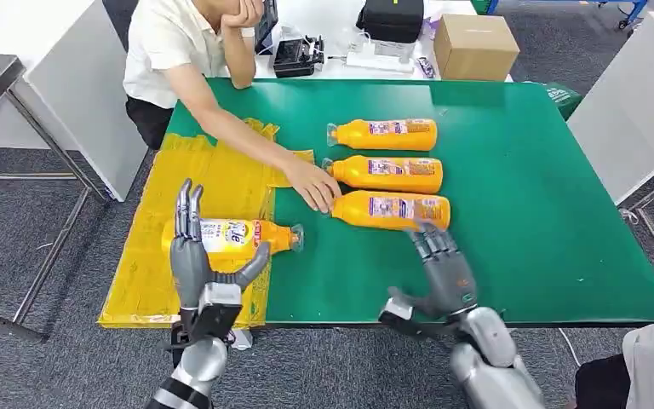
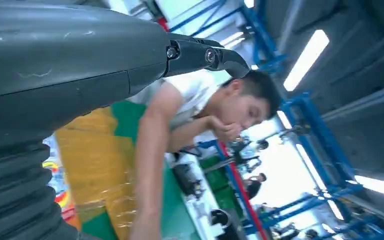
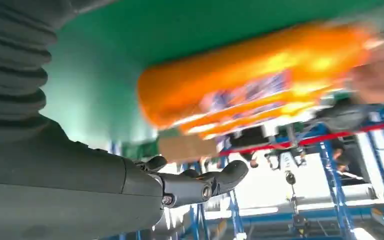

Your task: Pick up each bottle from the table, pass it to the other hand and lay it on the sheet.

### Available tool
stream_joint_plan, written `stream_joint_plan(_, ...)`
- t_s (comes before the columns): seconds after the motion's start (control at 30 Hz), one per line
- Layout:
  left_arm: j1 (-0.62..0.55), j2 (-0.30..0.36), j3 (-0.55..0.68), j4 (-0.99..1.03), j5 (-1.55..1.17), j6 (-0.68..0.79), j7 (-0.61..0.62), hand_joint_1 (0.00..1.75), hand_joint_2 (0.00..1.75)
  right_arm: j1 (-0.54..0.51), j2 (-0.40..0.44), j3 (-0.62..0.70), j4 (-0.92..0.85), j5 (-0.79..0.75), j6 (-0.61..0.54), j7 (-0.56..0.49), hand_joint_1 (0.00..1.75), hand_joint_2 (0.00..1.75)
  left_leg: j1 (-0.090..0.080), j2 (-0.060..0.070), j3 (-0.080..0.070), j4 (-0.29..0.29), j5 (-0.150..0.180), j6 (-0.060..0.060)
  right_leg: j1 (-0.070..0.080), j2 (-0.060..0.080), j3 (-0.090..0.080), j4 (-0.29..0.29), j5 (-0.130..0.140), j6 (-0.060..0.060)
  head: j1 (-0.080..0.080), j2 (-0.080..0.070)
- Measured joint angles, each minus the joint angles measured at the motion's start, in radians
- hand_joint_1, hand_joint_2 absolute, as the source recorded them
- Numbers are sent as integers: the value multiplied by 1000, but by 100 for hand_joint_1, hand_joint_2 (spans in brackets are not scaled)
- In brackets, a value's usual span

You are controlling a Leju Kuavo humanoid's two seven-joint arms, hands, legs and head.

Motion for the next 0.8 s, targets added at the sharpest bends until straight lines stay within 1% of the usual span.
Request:
stream_joint_plan(0.13,18,0,-15,-40,-7,1,-1,0,175,-32,-29,-21,42,16,-1,0,0,175,0,0,0,0,0,0,1,0,0,0,0,0,0,0)
stream_joint_plan(0.23,29,-2,-14,-55,-77,1,-22,0,175,-58,-35,-22,75,73,7,40,0,175,1,0,0,0,0,0,1,0,0,0,0,0,-1,0)
stream_joint_plan(0.37,22,-15,-25,-50,-28,1,-16,0,175,-177,-35,-13,209,132,77,63,0,175,1,2,0,0,0,0,1,0,-2,0,0,0,0,0)
stream_joint_plan(0.5,13,-23,-74,-22,30,0,-10,0,175,-280,-35,7,346,159,134,66,0,175,0,0,-1,0,2,2,0,0,-1,0,1,1,0,0)
stream_joint_plan(0.7,10,-24,-109,9,62,0,-9,0,175,-334,-36,32,452,180,180,92,0,175,0,0,-2,0,2,2,0,0,-1,0,1,1,0,0)
stream_joint_plan(0.8,4,-24,-118,16,73,0,0,0,175,-362,-36,50,490,195,250,134,0,175,0,2,-1,0,2,2,0,0,-2,0,1,1,0,0)
